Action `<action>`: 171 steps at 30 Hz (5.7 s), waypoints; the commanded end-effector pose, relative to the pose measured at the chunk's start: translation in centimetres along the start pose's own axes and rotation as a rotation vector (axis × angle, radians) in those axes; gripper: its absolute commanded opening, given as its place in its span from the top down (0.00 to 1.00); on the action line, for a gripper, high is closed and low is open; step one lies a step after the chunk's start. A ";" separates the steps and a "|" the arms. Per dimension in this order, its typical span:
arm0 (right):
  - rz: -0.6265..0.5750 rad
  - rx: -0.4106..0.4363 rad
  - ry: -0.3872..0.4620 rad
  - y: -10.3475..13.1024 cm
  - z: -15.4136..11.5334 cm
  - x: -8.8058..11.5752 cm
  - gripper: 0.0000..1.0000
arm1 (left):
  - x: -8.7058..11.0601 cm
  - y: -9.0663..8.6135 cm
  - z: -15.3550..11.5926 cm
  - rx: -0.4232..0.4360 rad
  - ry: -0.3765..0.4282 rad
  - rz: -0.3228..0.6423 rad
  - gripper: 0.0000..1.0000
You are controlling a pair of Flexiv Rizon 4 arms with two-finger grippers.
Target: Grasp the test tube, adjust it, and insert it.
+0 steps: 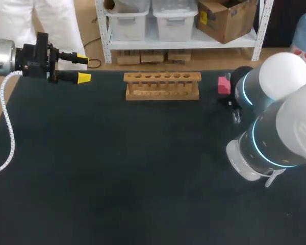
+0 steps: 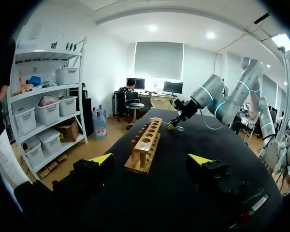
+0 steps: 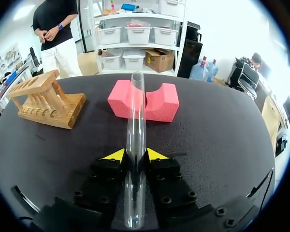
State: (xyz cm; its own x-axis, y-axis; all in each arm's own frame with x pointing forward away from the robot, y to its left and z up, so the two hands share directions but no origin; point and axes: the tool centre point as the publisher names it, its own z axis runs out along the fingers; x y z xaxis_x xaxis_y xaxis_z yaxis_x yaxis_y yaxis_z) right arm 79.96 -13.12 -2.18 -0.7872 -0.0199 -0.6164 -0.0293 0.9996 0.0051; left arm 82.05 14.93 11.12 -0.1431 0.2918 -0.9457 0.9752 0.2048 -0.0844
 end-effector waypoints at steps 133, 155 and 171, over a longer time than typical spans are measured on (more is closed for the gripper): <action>-0.070 -0.190 0.109 14.8 -4.8 -4.2 1.00 | 0.1 0.0 0.0 0.000 -0.003 0.003 0.00; -0.068 -0.136 0.045 13.4 -10.1 -5.2 1.00 | 0.1 0.0 0.0 0.000 -0.003 0.003 0.00; -0.072 -0.155 0.033 13.6 -10.2 -5.6 1.00 | 0.1 0.0 0.0 0.000 -0.003 0.003 0.00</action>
State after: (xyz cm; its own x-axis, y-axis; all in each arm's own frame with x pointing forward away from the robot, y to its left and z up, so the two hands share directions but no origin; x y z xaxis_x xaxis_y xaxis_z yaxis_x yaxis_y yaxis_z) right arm 77.87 0.48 9.57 -0.8092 -0.0988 -0.5791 -0.1794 0.9802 0.0834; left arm 82.06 14.93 11.12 -0.1433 0.2920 -0.9456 0.9752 0.2048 -0.0846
